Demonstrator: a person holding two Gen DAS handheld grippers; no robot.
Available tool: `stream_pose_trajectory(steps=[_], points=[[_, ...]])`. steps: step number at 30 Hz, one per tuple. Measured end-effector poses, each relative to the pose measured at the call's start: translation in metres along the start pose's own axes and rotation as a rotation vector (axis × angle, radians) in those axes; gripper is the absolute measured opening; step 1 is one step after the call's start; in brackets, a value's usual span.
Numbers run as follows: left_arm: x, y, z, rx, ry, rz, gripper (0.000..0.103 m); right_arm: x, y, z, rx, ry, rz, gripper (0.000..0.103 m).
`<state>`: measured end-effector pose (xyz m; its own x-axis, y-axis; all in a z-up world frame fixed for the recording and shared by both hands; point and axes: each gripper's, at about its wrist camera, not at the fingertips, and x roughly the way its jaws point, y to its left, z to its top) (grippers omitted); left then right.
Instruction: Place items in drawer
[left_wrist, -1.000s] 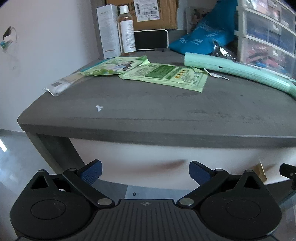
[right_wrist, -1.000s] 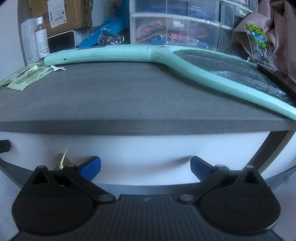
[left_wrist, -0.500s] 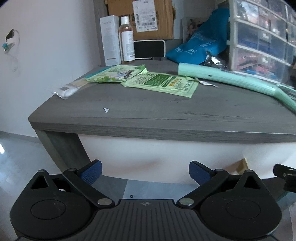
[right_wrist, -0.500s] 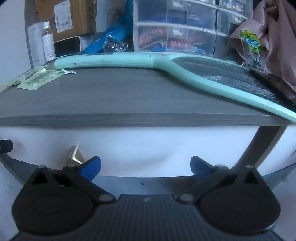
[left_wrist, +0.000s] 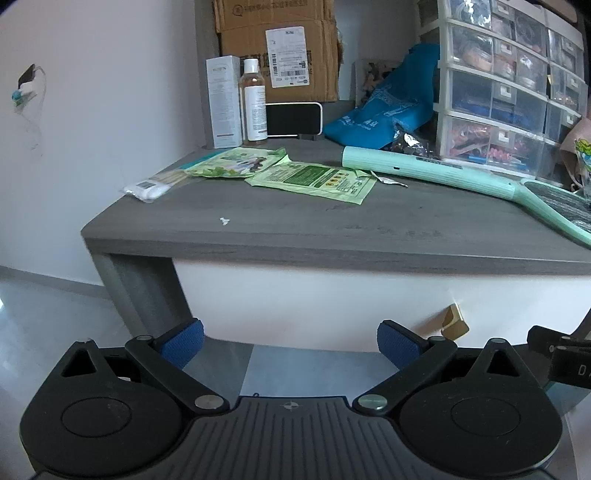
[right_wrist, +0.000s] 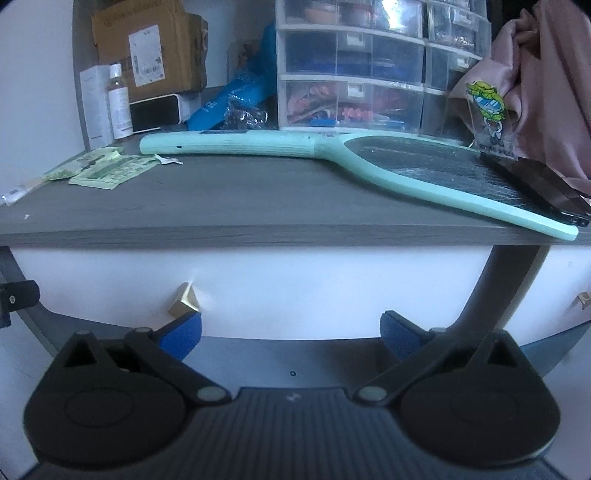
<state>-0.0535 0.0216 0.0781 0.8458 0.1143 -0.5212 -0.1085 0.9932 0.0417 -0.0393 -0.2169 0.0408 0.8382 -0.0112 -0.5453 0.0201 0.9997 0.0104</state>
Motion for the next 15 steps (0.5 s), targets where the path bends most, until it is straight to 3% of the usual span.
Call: stream_pose_trajectory(steps=[15], points=[[-0.0066, 0.0025, -0.0032, -0.018, 0.007, -0.016, 0.102, -0.0108, 0.0037, -0.0034, 0.002, -0.012, 0.013, 0.103]])
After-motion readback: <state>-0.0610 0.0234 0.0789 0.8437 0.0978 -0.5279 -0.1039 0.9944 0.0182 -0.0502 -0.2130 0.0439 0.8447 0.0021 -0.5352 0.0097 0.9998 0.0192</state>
